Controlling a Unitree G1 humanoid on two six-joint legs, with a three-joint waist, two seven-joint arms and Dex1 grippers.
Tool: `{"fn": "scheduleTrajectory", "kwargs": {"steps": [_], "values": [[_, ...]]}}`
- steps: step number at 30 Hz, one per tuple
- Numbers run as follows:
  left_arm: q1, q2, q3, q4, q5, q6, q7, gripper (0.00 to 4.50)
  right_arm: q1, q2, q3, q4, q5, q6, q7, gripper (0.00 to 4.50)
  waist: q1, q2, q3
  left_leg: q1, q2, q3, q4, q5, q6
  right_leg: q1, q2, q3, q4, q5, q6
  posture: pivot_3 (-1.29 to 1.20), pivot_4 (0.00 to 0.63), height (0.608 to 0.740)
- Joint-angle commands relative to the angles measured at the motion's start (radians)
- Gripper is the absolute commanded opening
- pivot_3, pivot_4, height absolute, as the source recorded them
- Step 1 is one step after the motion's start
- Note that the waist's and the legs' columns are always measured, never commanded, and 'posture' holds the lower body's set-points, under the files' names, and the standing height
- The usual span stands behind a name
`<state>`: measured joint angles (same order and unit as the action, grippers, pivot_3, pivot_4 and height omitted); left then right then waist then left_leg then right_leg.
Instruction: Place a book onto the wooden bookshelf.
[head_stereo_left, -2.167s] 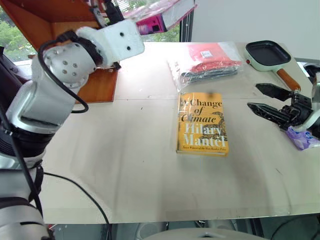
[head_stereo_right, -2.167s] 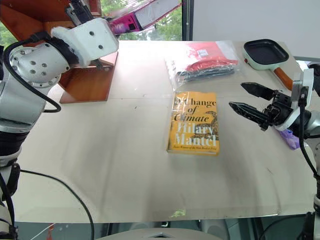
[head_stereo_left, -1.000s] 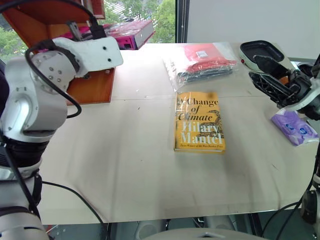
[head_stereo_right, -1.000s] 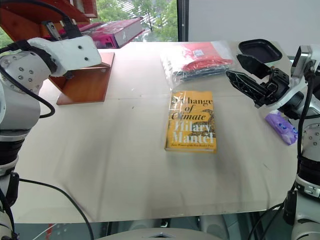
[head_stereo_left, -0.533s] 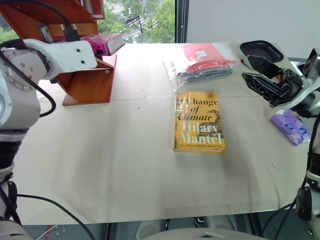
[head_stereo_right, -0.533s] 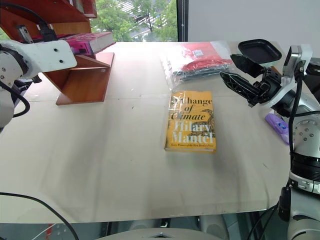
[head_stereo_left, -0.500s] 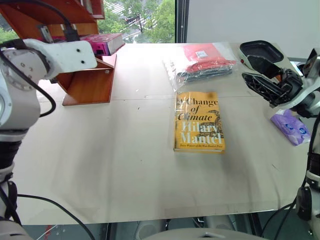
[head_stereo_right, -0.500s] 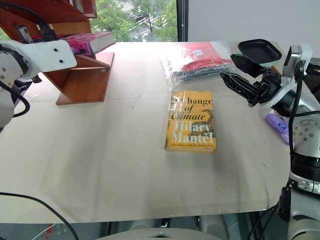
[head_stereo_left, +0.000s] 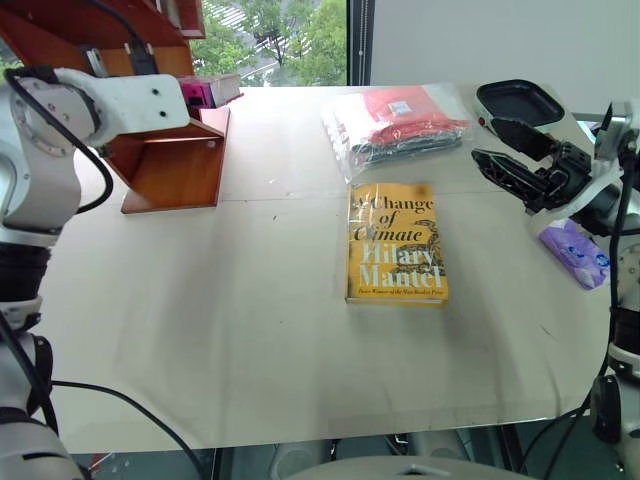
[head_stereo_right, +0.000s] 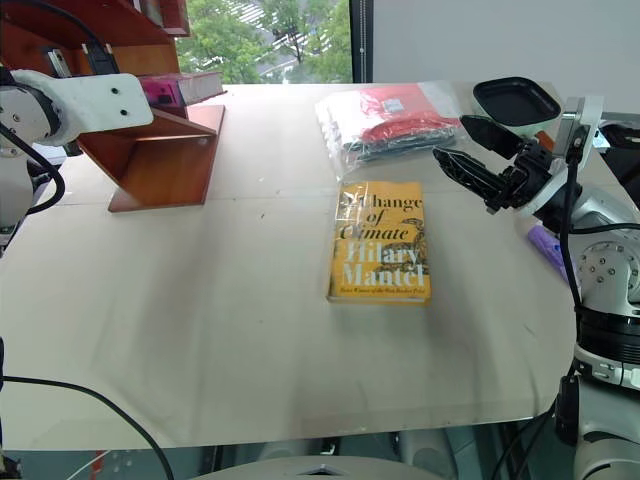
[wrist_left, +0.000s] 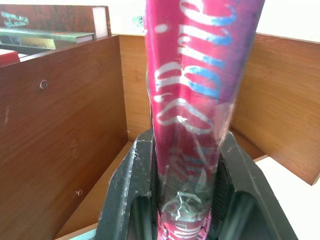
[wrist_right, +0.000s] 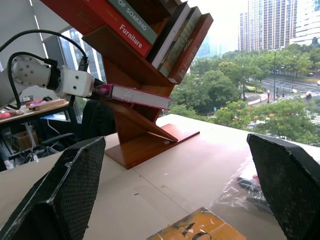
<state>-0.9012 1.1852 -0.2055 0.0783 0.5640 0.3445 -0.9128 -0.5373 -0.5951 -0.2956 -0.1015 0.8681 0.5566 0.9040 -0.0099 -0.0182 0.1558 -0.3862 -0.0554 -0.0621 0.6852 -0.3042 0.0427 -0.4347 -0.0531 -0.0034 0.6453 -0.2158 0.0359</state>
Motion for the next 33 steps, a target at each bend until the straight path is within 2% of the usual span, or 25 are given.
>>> {"fn": "scheduleTrajectory", "kwargs": {"steps": [1, 4, 5, 13, 18, 22, 24, 25, 30, 33], "values": [[-0.023, 0.020, 0.053, -0.010, 0.021, 0.027, 0.003, 2.94, -0.005, -0.005, -0.024, -0.035, 0.007, -0.018, -0.005, 4.50, -0.001, 0.000, 0.000, 0.000, 0.000, 0.000, 0.000, 0.000, 0.000, 0.000, 0.000, 0.000, 0.000, 0.000, 0.000, 0.00, 0.150, 0.720], [0.002, 0.041, 0.077, -0.009, 0.020, 0.049, 0.010, 4.36, -0.004, -0.003, -0.022, -0.031, 0.004, -0.022, -0.006, 4.50, -0.002, 0.000, 0.000, 0.000, 0.000, 0.000, 0.000, 0.000, 0.000, 0.000, 0.000, 0.000, 0.000, 0.000, 0.000, 0.00, 0.150, 0.720], [0.012, 0.048, 0.085, -0.010, 0.019, 0.056, 0.011, 4.46, -0.004, -0.002, -0.022, -0.030, 0.004, -0.023, -0.005, 4.50, -0.003, 0.000, 0.000, 0.000, 0.000, 0.000, 0.000, 0.000, 0.000, 0.000, 0.000, 0.000, 0.000, 0.000, 0.000, 0.00, 0.150, 0.720], [0.199, 0.108, 0.244, -0.098, -0.010, 0.131, 0.043, 4.46, -0.014, -0.002, -0.013, -0.002, -0.003, -0.028, 0.007, 4.50, -0.001, 0.000, 0.000, 0.001, 0.000, 0.001, 0.000, 0.000, 0.000, 0.000, 0.000, 0.001, 0.000, 0.000, 0.000, 0.00, 0.150, 0.720], [0.272, 0.078, 0.380, -0.207, 0.004, 0.136, 0.184, 4.46, -0.017, 0.005, 0.001, 0.008, -0.009, -0.029, 0.017, 4.50, 0.005, -0.001, -0.001, 0.000, 0.000, -0.001, 0.001, 0.000, 0.000, 0.000, -0.001, 0.000, 0.000, 0.000, 0.000, 0.00, 0.150, 0.720], [0.274, 0.035, 0.448, -0.278, 0.000, 0.151, 0.280, 4.46, -0.022, 0.006, 0.010, 0.019, -0.014, -0.028, 0.026, 4.50, 0.003, -0.001, -0.001, 0.001, 0.000, 0.000, 0.000, 0.000, 0.000, 0.000, -0.001, 0.000, 0.000, 0.000, 0.000, 0.00, 0.150, 0.720], [0.247, -0.032, 0.464, -0.327, -0.041, 0.163, 0.316, 4.46, -0.024, 0.003, 0.014, 0.023, -0.021, -0.030, 0.033, 4.50, 0.004, -0.001, -0.001, 0.001, 0.000, 0.000, 0.000, 0.000, 0.000, 0.000, -0.001, 0.000, 0.001, 0.000, 0.000, 0.00, 0.150, 0.720], [0.225, -0.095, 0.468, -0.362, -0.081, 0.183, 0.329, 4.46, -0.025, 0.002, 0.014, 0.024, -0.023, -0.031, 0.035, 4.50, 0.007, -0.001, -0.001, 0.001, 0.000, 0.000, 0.001, 0.000, 0.000, 0.000, -0.001, 0.000, 0.001, 0.000, 0.000, 0.00, 0.150, 0.720], [0.187, -0.550, 0.499, -0.532, -0.387, 0.283, 0.380, 4.46, -0.022, 0.002, 0.010, 0.025, -0.033, -0.036, 0.039, 4.50, 0.026, -0.001, -0.002, 0.001, 0.000, 0.000, 0.004, 0.000, 0.000, 0.002, -0.002, 0.000, 0.001, 0.001, 0.001, 0.00, 0.150, 0.720], [0.208, -0.676, 0.510, -0.549, -0.443, 0.231, 0.442, 4.46, -0.008, 0.000, 0.006, 0.008, -0.037, -0.036, 0.034, 4.50, 0.022, -0.002, -0.002, 0.000, 0.000, -0.001, 0.006, 0.000, 0.000, 0.002, -0.001, -0.001, 0.001, 0.001, 0.001, 0.00, 0.150, 0.720]]}}
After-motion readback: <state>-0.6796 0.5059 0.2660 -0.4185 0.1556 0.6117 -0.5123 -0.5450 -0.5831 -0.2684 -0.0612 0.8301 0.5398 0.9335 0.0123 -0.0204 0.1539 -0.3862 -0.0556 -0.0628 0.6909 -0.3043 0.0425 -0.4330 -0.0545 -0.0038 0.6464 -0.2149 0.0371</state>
